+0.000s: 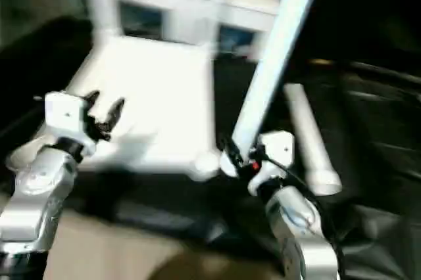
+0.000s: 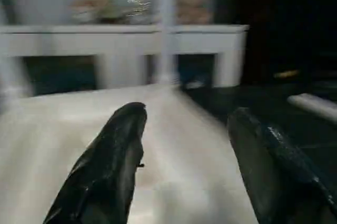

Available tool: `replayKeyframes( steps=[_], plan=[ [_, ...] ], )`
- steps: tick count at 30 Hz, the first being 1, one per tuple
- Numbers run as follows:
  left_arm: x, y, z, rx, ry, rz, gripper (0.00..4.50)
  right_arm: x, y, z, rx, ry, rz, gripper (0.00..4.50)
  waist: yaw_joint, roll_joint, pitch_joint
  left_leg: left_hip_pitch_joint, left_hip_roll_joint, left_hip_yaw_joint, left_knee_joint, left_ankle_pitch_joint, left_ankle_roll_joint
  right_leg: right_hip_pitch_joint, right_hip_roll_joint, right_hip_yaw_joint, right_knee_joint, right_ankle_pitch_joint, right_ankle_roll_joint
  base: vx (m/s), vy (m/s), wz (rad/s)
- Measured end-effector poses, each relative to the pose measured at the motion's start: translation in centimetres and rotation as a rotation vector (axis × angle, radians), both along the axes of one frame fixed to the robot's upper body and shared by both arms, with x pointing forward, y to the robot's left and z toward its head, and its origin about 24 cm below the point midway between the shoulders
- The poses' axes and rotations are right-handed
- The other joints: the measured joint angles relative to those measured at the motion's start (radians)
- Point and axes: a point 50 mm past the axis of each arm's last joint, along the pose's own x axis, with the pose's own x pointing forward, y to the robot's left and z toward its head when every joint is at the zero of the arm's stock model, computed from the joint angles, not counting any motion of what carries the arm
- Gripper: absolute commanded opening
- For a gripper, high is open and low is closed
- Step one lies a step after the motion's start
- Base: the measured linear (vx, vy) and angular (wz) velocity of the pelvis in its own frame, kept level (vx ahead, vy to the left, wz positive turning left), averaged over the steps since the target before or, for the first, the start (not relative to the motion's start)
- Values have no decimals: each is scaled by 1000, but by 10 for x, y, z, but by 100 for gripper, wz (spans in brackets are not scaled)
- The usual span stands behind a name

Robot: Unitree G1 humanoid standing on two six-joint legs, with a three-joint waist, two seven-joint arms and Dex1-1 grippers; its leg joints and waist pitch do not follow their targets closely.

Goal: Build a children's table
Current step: Pick table leg

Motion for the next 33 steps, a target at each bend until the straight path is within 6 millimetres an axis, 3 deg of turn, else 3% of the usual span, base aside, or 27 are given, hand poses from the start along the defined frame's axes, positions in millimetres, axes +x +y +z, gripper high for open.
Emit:
replayKeyframes(
  steps=[1,2,3,4,5,6,7,8,9,10,11,13,15,18,20,25,29,33],
  plan=[
    [-1,-4,-2,-2,8,-21,291,0,-3,-1,-4,6,-13,187,4,9,-1,-32,-7,-3,50,2,-4,17,5,4,-19,3,-5,194,-4,-2],
    [-1,-4,-2,-1,12,-28,291,0,-3,-1,-2,6,-16,187,10,15,-2,-61,-15,-3,58,11,-18,36,9,4,-37,5,-8,186,3,-2],
    [-2,-2,0,2,8,-39,291,0,-2,1,-1,-1,-12,187,25,30,-7,-93,-15,-2,-1,48,-28,50,17,-10,-51,2,-12,186,3,-2],
    [-3,-1,3,6,-2,-52,291,1,-1,4,-1,-15,-7,187,31,60,-14,-110,2,-3,-90,104,-17,53,38,-32,-49,-5,-9,145,24,7],
    [-3,1,4,11,-4,-64,291,2,1,5,7,-21,-4,187,40,76,-14,-125,15,-14,-81,164,-65,52,47,-43,-30,-20,-2,134,18,-9],
    [-6,7,-2,14,29,-64,291,3,10,5,21,-20,32,187,40,72,-14,-124,12,-32,-61,145,-59,25,41,-45,21,-23,1,134,18,-9],
    [-7,12,-8,22,60,-60,291,3,15,6,24,-22,51,187,40,70,-15,-122,4,-47,-57,142,-59,3,38,-29,42,-5,9,96,19,-20],
    [-8,13,-12,7,86,-84,308,3,15,6,21,-24,55,187,42,66,-16,-120,-11,-62,-62,142,-60,-21,24,-6,28,17,33,-67,71,-13],
    [-12,9,-14,-26,123,-190,318,3,12,7,6,-30,53,187,41,55,-15,-120,-32,-62,-68,142,-64,-43,-6,22,-17,40,60,-67,71,-13],
    [-17,3,-16,-51,153,-298,325,2,8,7,-7,-27,48,187,41,51,-14,-122,-36,-54,-73,144,-68,-54,-16,32,-19,55,68,-120,83,-2],
    [-22,-5,-18,-56,176,-403,325,1,4,6,-16,-23,38,187,43,47,-12,-122,-36,-44,-81,149,-73,-57,-18,33,-20,58,66,-60,21,1],
    [-30,-17,-24,-36,224,-562,338,2,-1,7,-21,-26,30,187,42,44,-7,-116,-17,-21,-107,155,-82,-57,-19,29,-37,70,53,-61,-1,-3],
    [-34,-15,-26,56,269,-694,361,3,-2,9,-25,-32,55,187,34,43,-3,-111,4,6,-111,159,-86,-53,-20,19,-44,80,48,-80,-19,-2],
    [-27,-4,-26,203,333,-800,369,8,-6,16,-63,-45,127,187,27,40,2,-104,16,23,-112,159,-86,-53,-26,8,-45,80,49,-92,-5,-6],
    [-25,-3,-29,264,373,-845,369,9,-8,18,-73,-47,153,187,27,37,4,-99,19,27,-114,158,-86,-54,-26,7,-47,79,49,-89,-5,-3],
    [-15,-4,-43,371,463,-882,369,9,-6,17,-66,-30,197,187,27,33,7,-102,21,30,-115,159,-86,-56,-27,7,-49,80,48,-26,0,-2],
    [-2,0,-37,413,470,-873,369,8,-5,17,-73,-24,227,187,27,32,8,-102,22,33,-115,159,-86,-56,-28,8,-51,81,47,0,0,0],
    [-1,4,-42,425,535,-930,330,8,-6,17,-81,-21,232,187,27,33,8,-102,27,42,-115,159,-86,-59,-29,8,-51,84,41,0,0,0]
  ],
)
